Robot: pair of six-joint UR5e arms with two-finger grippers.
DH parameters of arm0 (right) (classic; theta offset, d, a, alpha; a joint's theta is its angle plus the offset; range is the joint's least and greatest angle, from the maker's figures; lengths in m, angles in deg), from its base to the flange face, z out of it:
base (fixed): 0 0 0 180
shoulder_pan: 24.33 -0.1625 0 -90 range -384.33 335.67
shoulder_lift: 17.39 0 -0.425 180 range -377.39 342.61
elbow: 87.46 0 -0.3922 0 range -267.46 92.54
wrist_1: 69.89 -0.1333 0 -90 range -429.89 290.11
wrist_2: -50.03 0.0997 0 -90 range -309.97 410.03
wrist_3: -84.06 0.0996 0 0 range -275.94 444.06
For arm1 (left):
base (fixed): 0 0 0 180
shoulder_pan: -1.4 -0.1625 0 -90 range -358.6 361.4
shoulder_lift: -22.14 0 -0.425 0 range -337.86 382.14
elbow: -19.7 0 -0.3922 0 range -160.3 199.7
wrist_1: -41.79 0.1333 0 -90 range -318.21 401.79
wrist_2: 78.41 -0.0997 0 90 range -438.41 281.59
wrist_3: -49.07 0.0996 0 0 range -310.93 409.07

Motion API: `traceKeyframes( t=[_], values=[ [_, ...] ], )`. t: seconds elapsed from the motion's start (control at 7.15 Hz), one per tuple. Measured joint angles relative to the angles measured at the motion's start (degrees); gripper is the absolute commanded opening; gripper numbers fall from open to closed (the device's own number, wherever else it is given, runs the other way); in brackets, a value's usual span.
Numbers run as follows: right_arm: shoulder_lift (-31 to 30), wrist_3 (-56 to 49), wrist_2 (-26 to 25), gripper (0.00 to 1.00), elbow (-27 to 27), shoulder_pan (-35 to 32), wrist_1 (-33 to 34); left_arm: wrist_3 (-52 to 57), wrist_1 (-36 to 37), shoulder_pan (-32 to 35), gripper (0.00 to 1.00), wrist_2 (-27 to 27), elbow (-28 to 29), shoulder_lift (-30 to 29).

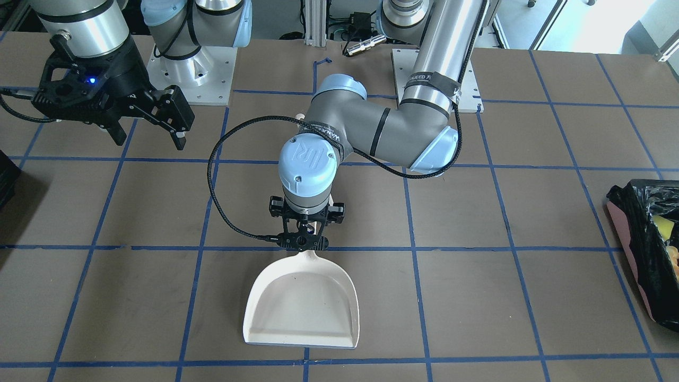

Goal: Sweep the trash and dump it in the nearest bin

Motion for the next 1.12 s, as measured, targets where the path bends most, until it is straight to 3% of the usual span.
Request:
traceKeyframes(
  t=[0.28,0.7,1.12],
  values=[
    [0.2,0.0,0.0,1.0,0.0,0.0,0.0,0.0,-0.1,-1.4,1.0,0.3,1.0,3.4],
    [0.3,0.0,0.0,1.0,0.0,0.0,0.0,6.7,-1.3,-12.2,1.0,0.0,1.9,10.3],
    [0.3,0.0,0.0,1.0,0.0,0.0,0.0,16.2,-11.6,-22.5,1.0,-0.1,5.3,19.8]
  ],
)
